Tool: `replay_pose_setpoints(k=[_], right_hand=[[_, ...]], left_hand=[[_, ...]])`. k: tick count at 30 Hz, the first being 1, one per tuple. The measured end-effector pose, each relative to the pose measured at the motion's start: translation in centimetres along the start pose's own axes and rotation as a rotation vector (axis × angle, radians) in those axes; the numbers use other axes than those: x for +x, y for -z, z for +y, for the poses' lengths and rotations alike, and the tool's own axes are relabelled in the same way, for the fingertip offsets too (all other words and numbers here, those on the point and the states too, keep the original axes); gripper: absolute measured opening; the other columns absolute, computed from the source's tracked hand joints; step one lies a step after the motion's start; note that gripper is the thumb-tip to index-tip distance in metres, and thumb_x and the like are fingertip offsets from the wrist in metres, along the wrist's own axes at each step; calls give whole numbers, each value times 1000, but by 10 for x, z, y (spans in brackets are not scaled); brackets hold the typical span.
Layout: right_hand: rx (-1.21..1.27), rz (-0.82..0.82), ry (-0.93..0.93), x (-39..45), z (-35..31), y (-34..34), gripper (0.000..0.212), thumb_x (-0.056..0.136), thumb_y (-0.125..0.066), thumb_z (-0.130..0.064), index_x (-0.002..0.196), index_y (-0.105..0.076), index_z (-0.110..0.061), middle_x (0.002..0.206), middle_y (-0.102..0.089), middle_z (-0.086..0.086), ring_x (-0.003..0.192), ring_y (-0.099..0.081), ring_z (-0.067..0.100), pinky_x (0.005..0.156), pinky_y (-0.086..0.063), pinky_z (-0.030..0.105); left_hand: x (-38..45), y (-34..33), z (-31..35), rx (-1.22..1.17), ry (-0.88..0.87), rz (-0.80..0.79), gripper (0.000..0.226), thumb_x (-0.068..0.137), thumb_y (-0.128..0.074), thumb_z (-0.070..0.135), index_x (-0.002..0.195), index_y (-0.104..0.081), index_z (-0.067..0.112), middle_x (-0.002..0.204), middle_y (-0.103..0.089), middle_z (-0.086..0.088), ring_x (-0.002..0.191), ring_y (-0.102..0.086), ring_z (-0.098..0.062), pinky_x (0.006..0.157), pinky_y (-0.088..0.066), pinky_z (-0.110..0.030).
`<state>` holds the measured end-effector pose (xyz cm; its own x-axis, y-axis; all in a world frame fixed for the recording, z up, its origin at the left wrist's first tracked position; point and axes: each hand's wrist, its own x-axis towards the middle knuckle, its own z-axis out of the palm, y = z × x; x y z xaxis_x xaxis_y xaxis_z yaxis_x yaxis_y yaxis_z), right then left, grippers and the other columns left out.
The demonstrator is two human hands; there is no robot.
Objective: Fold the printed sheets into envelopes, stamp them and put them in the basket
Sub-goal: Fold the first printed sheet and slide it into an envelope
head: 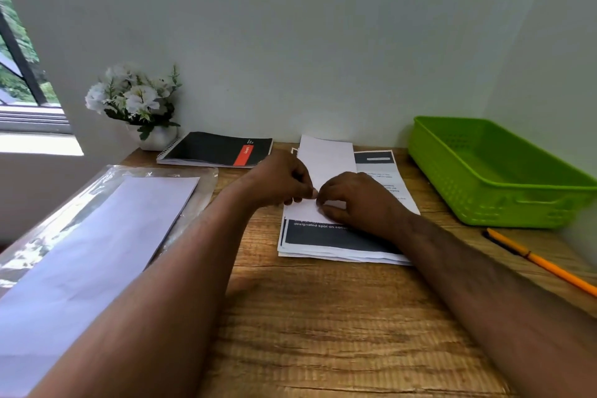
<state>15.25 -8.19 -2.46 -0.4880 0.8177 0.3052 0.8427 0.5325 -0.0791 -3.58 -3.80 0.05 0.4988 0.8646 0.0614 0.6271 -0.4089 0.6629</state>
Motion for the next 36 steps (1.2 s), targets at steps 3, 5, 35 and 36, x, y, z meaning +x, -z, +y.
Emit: replay_pose_setpoints(k=[3, 5, 35, 36], right_hand=[[13, 24, 25, 0, 0, -1, 15, 88, -61, -30, 94, -73, -23, 102, -67, -4, 90, -56, 16, 80, -46, 37], [55, 21, -4, -1, -1, 0, 13, 86, -63, -29, 92, -73, -23, 96, -65, -5, 83, -53, 10, 76, -46, 31], [456, -178, -342, -32, 17, 34, 15, 66, -86, -29, 76, -76, -25, 79, -71, -12, 71, -62, -4, 59, -45, 11], [430, -167, -322, -32, 17, 33, 15, 67, -85, -30, 77, -75, -27, 79, -70, -13, 70, -60, -4, 58, -42, 9]], left_hand=[[-2, -1, 2, 8, 79, -148, 7, 81, -74, 9, 86, -72, 4, 77, -72, -6, 58, -62, -7, 54, -49, -17], [-4, -4, 4, 19, 102, -165, 8, 80, -75, 7, 86, -73, 3, 79, -72, -7, 64, -65, -11, 58, -53, -20], [-13, -24, 28, 236, -97, -117, 10, 81, -75, 25, 86, -74, 16, 86, -70, 4, 80, -63, -9, 63, -45, -18], [-13, -25, 28, 225, -99, -123, 12, 81, -75, 27, 88, -75, 17, 87, -70, 5, 79, -62, -7, 61, -42, -15]])
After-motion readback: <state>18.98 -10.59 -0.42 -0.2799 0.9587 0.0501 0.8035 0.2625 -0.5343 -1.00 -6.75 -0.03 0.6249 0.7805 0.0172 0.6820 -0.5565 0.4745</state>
